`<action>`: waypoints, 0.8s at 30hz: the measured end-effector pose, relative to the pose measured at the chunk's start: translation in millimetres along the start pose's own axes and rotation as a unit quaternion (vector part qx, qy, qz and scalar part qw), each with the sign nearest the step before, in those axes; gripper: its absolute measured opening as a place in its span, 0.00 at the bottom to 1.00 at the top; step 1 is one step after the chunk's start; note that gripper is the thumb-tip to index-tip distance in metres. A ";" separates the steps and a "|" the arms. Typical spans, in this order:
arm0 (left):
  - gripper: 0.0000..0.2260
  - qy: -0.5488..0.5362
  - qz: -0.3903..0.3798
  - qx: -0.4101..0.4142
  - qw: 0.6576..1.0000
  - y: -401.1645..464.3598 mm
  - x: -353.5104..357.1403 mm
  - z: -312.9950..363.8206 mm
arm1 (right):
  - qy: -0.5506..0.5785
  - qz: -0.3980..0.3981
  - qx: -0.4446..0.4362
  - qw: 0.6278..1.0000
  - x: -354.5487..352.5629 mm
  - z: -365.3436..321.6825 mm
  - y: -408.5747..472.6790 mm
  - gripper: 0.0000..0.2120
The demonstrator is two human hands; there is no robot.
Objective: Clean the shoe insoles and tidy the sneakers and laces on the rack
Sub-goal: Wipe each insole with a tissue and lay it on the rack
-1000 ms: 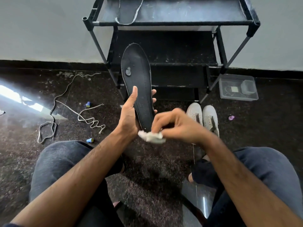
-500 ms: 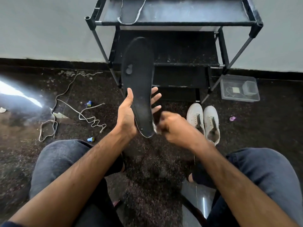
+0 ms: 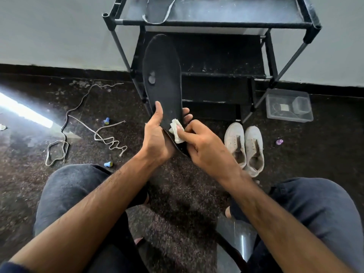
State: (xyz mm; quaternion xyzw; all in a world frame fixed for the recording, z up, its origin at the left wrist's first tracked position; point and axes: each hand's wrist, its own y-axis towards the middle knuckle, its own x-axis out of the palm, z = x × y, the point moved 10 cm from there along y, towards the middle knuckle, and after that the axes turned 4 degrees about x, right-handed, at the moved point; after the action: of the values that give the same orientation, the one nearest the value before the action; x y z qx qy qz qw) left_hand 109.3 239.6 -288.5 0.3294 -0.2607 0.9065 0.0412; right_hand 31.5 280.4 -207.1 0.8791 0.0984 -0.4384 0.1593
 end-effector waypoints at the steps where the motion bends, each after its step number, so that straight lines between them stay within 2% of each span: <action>1: 0.31 -0.015 0.001 0.016 1.000 0.7 -1.5 4.6 | -0.017 -0.031 0.010 0.999 4.4 6.0 -1.3 0.12; 4: 0.30 -0.031 -0.005 0.057 0.998 1.9 -3.9 17.8 | -0.085 -0.175 0.091 0.977 21.9 37.1 -11.7 0.09; 5: 0.31 -0.019 -0.008 0.065 0.998 2.2 -3.1 19.3 | -0.092 -0.175 0.114 0.974 19.0 44.1 -14.5 0.09; 6: 0.32 -0.007 -0.008 0.069 0.998 2.1 -2.3 19.0 | -0.088 -0.136 0.124 0.979 8.4 47.2 -13.1 0.09; 9: 0.34 0.016 -0.010 0.064 0.998 0.1 0.9 15.1 | -0.018 0.066 0.103 0.992 -42.5 34.6 -5.0 0.09; 11: 0.35 0.013 -0.029 0.039 0.999 -1.4 6.4 9.7 | 0.034 0.107 0.059 0.992 -49.5 15.4 -1.8 0.11; 13: 0.33 -0.002 -0.020 0.027 0.999 -1.3 3.4 8.7 | 0.016 0.054 0.010 0.998 -24.1 -9.6 -0.5 0.14; 16: 0.31 -0.020 0.004 0.059 0.998 3.4 -7.4 17.1 | 0.002 -0.040 -0.007 0.999 9.7 -14.6 -8.5 0.15; 19: 0.32 -0.038 0.001 0.084 0.996 5.3 -10.2 24.3 | -0.056 -0.195 0.030 0.979 27.4 13.4 -17.1 0.09; 20: 0.31 -0.033 -0.003 0.091 0.995 5.8 -8.8 25.3 | -0.073 -0.218 0.047 0.972 27.2 22.3 -20.6 0.08; 21: 0.30 -0.026 -0.009 0.093 0.995 5.4 -5.5 25.3 | -0.074 -0.201 0.061 0.975 20.0 28.1 -20.5 0.08; 24: 0.30 -0.013 -0.011 0.089 0.996 2.9 -2.5 19.7 | -0.066 -0.012 0.068 0.995 -27.7 27.0 -8.6 0.07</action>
State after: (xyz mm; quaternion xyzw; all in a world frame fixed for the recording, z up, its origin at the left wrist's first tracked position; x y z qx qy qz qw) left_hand 121.8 227.6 -278.6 0.3468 -0.1754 0.9212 0.0183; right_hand -7.7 277.5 -201.9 0.8560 0.0683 -0.5027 0.0996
